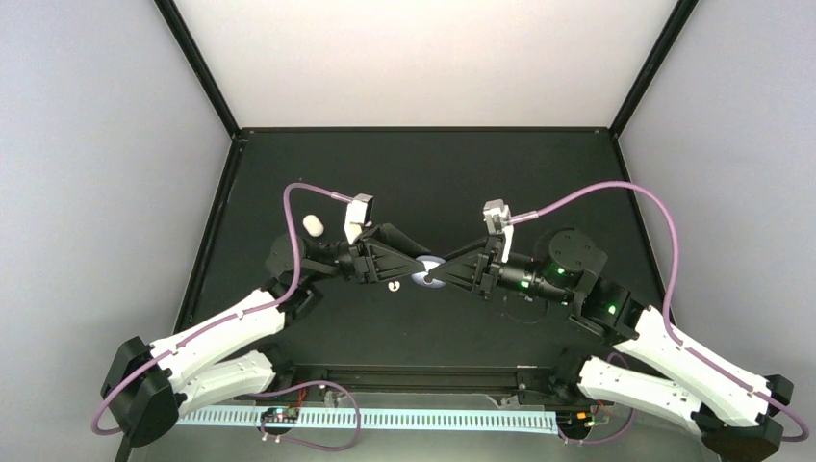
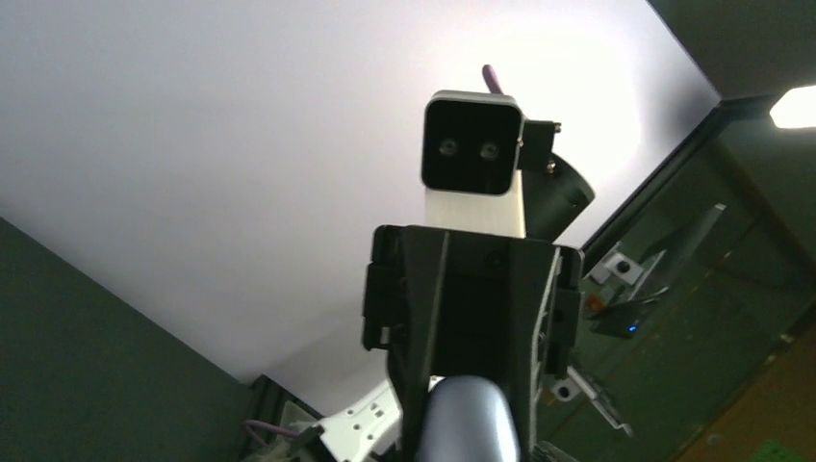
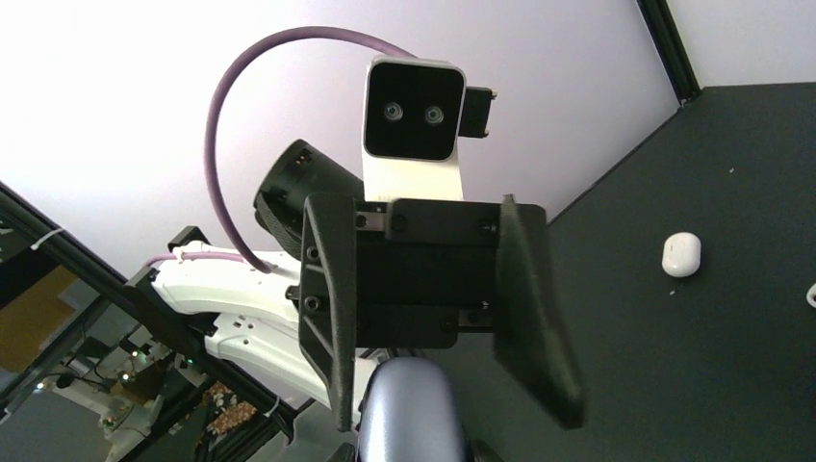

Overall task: Insert the wireless bluetooth earbuds into the charging case
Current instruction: Pick up the charging case at the center of the board.

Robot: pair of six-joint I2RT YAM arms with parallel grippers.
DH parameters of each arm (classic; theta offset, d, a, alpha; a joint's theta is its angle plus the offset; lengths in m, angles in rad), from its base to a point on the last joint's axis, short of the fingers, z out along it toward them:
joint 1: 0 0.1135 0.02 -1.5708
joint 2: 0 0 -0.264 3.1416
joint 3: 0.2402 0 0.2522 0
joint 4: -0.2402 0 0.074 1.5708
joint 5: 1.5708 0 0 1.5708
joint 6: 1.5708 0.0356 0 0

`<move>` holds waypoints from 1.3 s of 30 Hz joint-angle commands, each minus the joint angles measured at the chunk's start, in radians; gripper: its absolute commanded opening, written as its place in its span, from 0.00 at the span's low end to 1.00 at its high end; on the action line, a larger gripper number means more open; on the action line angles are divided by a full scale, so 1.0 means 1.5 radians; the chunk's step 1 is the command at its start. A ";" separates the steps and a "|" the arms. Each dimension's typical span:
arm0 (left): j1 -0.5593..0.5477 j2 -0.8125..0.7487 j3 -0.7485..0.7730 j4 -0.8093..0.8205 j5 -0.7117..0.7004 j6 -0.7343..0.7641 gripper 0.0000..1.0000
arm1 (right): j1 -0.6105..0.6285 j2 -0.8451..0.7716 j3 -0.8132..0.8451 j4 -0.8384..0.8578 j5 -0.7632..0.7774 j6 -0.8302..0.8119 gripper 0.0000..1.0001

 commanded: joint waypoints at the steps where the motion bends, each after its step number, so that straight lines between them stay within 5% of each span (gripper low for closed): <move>1: 0.001 -0.015 -0.002 -0.012 -0.015 0.004 0.71 | 0.002 -0.022 -0.008 0.037 -0.011 -0.008 0.12; 6: 0.001 -0.026 -0.012 -0.032 -0.023 0.014 0.88 | 0.002 -0.040 -0.015 0.054 0.005 -0.006 0.09; 10: -0.001 -0.028 -0.026 -0.024 -0.014 0.019 0.89 | 0.002 -0.055 -0.023 0.073 0.037 -0.005 0.09; 30: -0.043 0.035 0.018 0.087 -0.010 -0.024 0.64 | 0.002 -0.020 -0.047 0.160 0.033 0.030 0.10; 39: -0.046 0.034 0.033 0.076 -0.031 -0.013 0.44 | 0.002 -0.016 -0.056 0.173 0.039 0.041 0.09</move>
